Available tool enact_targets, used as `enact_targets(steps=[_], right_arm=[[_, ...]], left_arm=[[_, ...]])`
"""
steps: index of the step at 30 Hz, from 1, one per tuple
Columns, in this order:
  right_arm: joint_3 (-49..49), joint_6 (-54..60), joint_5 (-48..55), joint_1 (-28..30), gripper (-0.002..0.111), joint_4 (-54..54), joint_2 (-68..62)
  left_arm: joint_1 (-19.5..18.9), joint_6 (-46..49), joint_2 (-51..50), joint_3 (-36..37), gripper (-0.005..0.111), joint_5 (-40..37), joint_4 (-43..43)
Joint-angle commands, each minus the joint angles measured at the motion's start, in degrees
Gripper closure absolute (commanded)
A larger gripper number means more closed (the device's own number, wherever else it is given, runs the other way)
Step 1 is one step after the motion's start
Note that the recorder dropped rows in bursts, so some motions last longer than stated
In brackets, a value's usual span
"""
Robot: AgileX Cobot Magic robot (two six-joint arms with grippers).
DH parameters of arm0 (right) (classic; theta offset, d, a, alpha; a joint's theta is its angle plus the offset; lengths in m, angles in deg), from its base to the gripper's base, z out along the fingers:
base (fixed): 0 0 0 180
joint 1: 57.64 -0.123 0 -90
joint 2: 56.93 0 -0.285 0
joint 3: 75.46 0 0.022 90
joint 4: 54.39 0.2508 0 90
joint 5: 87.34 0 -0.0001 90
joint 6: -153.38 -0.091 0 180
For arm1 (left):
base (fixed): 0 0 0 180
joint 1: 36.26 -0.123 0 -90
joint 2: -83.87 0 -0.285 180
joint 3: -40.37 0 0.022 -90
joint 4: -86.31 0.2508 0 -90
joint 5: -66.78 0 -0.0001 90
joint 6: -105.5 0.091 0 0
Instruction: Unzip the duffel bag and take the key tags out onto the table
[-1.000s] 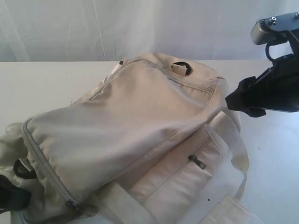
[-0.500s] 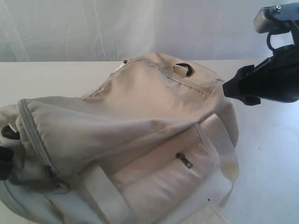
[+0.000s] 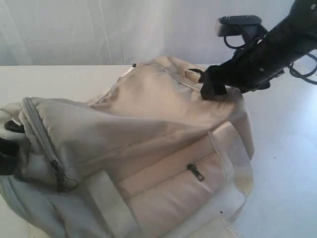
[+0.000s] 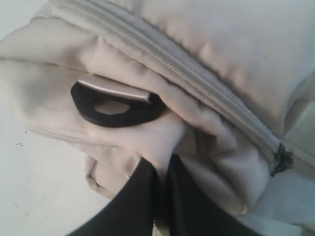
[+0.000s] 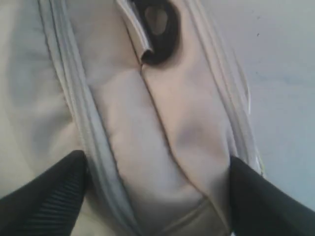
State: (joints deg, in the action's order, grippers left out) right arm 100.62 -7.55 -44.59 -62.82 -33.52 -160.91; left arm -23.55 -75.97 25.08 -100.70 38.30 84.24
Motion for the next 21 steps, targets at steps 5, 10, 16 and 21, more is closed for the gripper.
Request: enact_targets(steps=[5,10,16,21], right_arm=[[2.08,-5.69,5.5,1.11,0.107,-5.45,-1.34],[-5.28,-11.88,6.96,4.2,0.107,-13.84,7.08],[-19.33,-15.22,5.18,5.36,0.107,-13.11,22.82],[-28.37,-16.75,3.96,5.36,0.107,-13.11,34.83]], left_arm=[[0.05,1.47,-5.4,-0.46,0.106,3.68,-0.02],[0.05,1.97,-7.41,-2.61,0.106,3.49,-0.02],[0.05,4.98,-11.7,-7.13,0.106,4.97,-0.02],[0.05,5.1,-15.48,-9.05,0.106,4.04,-0.28]])
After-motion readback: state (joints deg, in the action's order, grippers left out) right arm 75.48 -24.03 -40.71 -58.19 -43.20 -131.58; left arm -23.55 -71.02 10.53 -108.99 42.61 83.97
